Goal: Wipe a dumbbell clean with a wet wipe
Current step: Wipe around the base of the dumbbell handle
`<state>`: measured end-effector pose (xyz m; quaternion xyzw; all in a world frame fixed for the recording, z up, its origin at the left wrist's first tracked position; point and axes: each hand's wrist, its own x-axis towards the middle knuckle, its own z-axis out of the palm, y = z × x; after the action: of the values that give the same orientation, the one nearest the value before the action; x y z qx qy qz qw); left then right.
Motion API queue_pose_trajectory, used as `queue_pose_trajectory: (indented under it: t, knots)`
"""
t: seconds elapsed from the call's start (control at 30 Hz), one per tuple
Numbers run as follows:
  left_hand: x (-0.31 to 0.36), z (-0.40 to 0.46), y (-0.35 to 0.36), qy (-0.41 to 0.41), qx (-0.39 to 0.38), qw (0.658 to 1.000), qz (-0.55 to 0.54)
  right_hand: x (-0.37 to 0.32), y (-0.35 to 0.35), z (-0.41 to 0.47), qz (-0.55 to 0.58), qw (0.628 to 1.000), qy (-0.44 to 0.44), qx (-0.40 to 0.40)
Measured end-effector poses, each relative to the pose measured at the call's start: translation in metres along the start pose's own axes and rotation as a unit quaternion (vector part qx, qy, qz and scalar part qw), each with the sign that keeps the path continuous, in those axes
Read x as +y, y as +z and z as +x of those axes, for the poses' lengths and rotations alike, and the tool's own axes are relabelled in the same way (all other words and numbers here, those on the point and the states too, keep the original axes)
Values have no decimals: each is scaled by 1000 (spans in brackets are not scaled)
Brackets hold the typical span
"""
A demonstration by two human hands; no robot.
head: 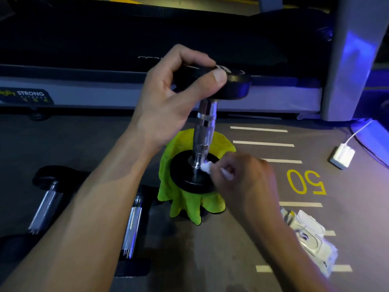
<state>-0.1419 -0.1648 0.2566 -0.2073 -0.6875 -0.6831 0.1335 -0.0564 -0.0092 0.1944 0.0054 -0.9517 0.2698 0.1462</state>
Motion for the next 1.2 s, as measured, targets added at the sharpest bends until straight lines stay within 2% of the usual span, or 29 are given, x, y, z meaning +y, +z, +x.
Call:
queue_pose_trajectory:
  t: [0.07, 0.17, 0.23, 0.47, 0.6, 0.7, 0.9, 1.07, 1.13, 1.2]
  knots:
    - [-1, 0, 1, -1, 3, 1000, -8, 13, -6, 7, 46, 999, 20, 13]
    - [-1, 4, 1, -7, 12, 1000, -4, 8, -2, 9, 178, 981, 39, 65]
    - [-2, 5, 1, -10, 19, 1000, -1, 5, 3, 2, 215, 974, 30, 58]
    - [-3, 9, 6, -10, 17, 1000, -6, 3, 12, 8, 115, 992, -36, 46]
    - [-4, 11, 6, -12, 12, 1000, -3, -13, 8, 33, 107, 979, -109, 132]
    - [-2, 10, 5, -14, 1, 1000, 7, -21, 2, 53, 113, 962, -130, 214]
    - [-5, 12, 4, -13, 14, 1000, -10, -3, 21, 13, 104, 985, -105, 88]
    - [-6, 14, 3, -15, 3, 1000, 6, -27, 1, 61, 113, 960, -140, 216]
    - [-7, 15, 2, -14, 1, 1000, 2, -24, 11, 49, 118, 963, -129, 204]
    - [-7, 16, 2, -10, 7, 1000, -3, -15, 24, 25, 111, 975, -117, 153]
